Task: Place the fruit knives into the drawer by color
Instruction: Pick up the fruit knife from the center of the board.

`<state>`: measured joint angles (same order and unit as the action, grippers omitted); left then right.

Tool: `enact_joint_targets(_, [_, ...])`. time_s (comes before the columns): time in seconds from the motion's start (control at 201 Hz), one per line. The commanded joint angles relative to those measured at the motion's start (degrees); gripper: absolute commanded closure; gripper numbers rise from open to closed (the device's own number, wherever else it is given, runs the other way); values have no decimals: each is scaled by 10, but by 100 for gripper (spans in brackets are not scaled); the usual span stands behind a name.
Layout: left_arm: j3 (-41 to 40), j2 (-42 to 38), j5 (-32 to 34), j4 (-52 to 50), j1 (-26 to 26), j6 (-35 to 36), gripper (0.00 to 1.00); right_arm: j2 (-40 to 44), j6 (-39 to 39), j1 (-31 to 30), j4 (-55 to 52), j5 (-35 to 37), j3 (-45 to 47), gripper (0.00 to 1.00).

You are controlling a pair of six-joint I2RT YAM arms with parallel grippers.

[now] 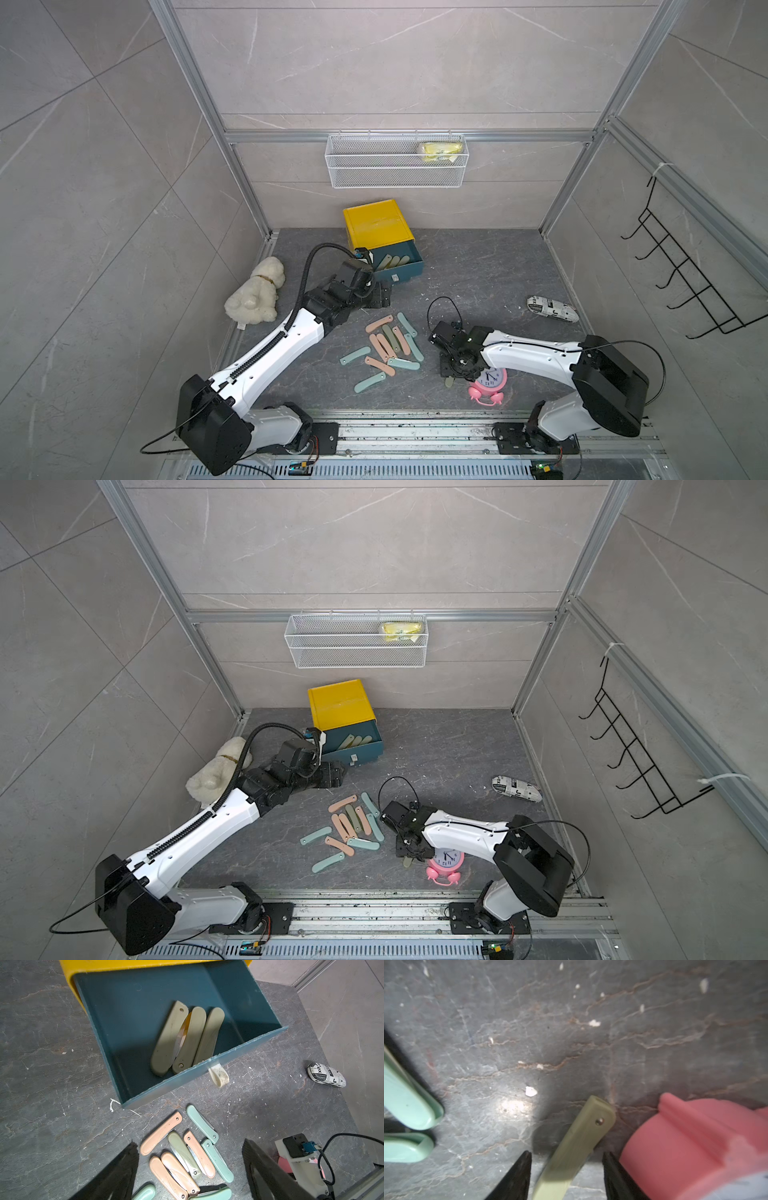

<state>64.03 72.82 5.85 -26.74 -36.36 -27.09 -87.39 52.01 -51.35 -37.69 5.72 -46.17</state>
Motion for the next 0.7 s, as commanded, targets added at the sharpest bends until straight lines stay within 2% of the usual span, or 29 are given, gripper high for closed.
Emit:
enact_joint_targets(0.0, [0, -17, 0, 7, 0, -7, 17, -20, -27, 6, -10, -26, -18, 45])
enact_joint_targets(0.179, [-1, -20, 5, 5, 0, -11, 17, -43, -51, 7, -2, -49, -29, 53])
enact_joint_targets(0.324, [-7, -21, 6, 1, 0, -17, 17, -67, -71, 8, -5, -37, -48, 57])
enact_joint_targets(0.523, [-10, -26, 8, -8, 0, -18, 17, -73, -90, 9, -2, -19, -55, 74])
enact_joint_targets(0.692, [-17, -28, 9, -9, 0, -23, 16, -51, -109, 10, 25, 3, -56, 84])
